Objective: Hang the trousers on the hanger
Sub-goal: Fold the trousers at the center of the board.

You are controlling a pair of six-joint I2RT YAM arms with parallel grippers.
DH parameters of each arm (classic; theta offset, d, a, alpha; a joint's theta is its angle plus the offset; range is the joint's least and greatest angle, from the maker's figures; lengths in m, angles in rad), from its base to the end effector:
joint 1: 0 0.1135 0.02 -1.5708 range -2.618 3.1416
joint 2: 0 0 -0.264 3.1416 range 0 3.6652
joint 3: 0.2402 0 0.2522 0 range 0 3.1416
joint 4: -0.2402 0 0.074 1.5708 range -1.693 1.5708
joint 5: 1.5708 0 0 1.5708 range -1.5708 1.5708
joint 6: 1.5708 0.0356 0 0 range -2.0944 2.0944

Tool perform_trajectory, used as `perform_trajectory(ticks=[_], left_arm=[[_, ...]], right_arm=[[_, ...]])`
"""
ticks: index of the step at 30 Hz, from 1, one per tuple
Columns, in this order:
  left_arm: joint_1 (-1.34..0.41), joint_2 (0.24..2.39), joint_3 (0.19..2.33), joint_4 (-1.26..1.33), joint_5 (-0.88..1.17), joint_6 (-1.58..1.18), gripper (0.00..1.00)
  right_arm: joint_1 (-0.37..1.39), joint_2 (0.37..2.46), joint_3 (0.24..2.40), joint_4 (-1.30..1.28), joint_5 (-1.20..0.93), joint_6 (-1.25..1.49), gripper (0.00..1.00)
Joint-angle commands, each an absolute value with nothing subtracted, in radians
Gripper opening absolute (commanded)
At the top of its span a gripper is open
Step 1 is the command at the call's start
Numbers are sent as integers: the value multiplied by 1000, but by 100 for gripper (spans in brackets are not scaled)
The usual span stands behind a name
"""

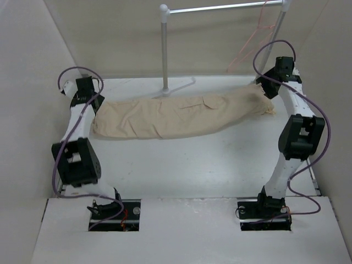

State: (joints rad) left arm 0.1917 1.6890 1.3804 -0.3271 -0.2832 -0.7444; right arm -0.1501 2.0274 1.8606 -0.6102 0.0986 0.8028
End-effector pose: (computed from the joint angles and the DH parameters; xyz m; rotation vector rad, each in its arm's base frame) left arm 0.3808 0.0840 0.2942 -1.1193 1.8677 -0.0013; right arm 0.4602 -0.0731 0.2922 1.1219 2.0676 0.2061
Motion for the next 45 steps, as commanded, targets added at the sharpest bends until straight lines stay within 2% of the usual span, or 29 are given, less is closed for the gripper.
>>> perform_trajectory(ticks=[1,2,3,4,5,6,7,8,12,15,18,21,24,25,27,28,29,35,45], left_arm=[[196,1466,1064,-266,-243,-820,53],[196,1429,984,-244,-221,-843,55],[197,1405,921,-220,-200,-862,56],[200,1393,872,-195,-178,-876,58],[206,1391,844,-177,-157,-885,59],[215,1399,830,-163,-138,-888,60],[223,1413,821,-146,-124,-891,61],[229,1429,816,-124,-118,-894,62],[243,1505,833,-87,-112,-913,62],[245,1558,851,-77,-112,-926,61],[254,1623,867,-61,-118,-928,60],[262,1696,890,-51,-118,-940,52],[262,1750,928,-46,-127,-943,38],[262,1762,942,-46,-129,-943,29],[265,1772,969,-58,-143,-945,11],[271,1766,982,-66,-161,-945,6],[281,1752,994,-78,-184,-942,3],[375,1643,1068,-213,-297,-914,0],[404,1500,1111,-334,-337,-844,0]], right_arm=[[-143,1795,1636,-391,112,793,66],[-143,1761,1568,-373,109,810,57],[-148,1738,1509,-358,98,818,43],[-162,1726,1450,-354,91,828,24],[-182,1721,1404,-350,81,837,15],[-197,1718,1367,-347,71,845,13],[-209,1718,1344,-339,61,847,13],[-228,1723,1315,-318,48,842,18],[-287,1796,1339,-301,-23,812,54],[-329,1862,1384,-304,-72,816,59],[-332,1946,1442,-313,-78,816,61],[-326,2023,1495,-337,-75,828,61],[-318,2071,1542,-331,-72,844,56],[-314,2086,1555,-321,-72,847,49],[-305,2112,1589,-336,-71,860,21],[-303,2112,1594,-354,-64,876,11],[-303,2097,1586,-365,-48,880,6],[-314,1831,1326,-330,98,867,1],[-462,1421,896,-302,95,931,0]])
